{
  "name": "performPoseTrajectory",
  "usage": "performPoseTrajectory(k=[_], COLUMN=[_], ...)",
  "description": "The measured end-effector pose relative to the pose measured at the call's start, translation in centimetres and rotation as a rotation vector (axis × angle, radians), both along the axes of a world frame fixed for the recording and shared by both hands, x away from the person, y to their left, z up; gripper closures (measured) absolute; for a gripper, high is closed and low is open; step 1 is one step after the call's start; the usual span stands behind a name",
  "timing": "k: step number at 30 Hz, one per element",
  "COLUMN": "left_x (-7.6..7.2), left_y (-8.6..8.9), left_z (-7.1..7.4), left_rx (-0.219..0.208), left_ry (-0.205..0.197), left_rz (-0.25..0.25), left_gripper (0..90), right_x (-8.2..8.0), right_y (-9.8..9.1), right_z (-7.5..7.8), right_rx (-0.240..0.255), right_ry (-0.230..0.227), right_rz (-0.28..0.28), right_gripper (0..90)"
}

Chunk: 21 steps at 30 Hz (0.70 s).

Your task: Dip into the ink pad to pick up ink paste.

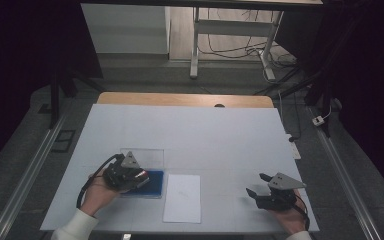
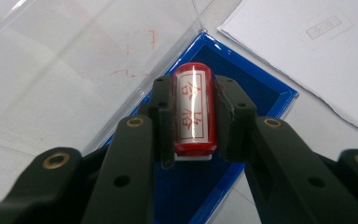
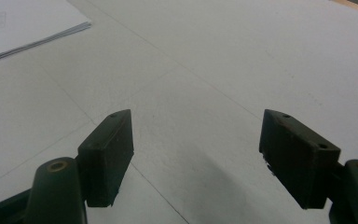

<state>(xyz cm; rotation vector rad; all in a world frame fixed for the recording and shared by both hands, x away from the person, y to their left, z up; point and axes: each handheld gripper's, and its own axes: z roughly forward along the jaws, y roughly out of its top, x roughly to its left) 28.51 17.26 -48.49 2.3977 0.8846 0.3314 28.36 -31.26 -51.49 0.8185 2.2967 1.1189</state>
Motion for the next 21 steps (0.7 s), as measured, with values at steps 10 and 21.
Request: performPoseTrajectory(k=[10,21], left_x=[0.0,0.2], left_y=[-0.1,-1.3], left_z=[0.1,0.1], left_rx=[0.014,0.099], left_ry=[0.013,0.040], left_rz=[0.005,0.022], left_gripper=[70.7,71.0], right_x=[0.0,0.1], right_y=[0.1,0.3], right_z=[0.0,-0.2], right_rx=[-0.007,-0.010], right_ry=[0.003,0.006], right_rz=[-0.001,0.007], right_gripper=[25.6,25.6])
